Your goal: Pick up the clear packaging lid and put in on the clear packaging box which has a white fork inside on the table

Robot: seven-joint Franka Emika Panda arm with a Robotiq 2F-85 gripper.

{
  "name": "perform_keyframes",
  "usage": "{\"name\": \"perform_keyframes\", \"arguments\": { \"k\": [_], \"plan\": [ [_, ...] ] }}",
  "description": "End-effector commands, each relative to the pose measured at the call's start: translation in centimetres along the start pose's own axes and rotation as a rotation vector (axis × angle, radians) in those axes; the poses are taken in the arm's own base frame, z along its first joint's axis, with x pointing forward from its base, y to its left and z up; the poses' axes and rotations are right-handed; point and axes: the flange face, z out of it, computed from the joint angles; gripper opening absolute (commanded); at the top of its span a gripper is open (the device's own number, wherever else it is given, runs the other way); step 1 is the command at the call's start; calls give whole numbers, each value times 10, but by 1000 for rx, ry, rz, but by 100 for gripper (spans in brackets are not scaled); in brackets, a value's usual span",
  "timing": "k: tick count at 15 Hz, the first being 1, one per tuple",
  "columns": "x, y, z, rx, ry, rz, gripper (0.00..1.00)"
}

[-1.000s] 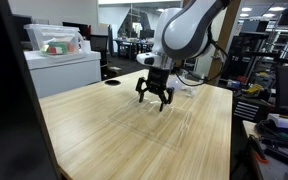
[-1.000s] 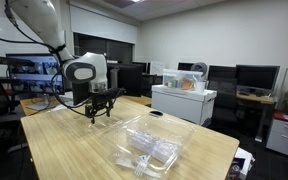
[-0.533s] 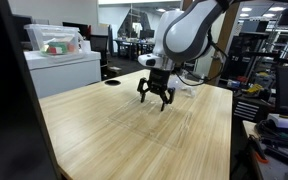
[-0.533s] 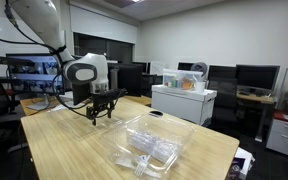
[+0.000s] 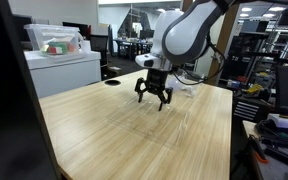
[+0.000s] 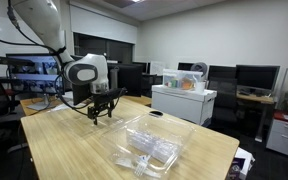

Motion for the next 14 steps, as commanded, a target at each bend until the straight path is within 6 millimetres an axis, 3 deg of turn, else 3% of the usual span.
{"name": "perform_keyframes", "arguments": {
  "k": [1,5,8,14],
  "plan": [
    [-2,7,6,-15,-17,-25,100],
    [3,4,14,-5,-16,-42,100],
    [8,3,18,9,-10,-46,64],
    [14,7,15,6,-5,-53,23]
  ]
}}
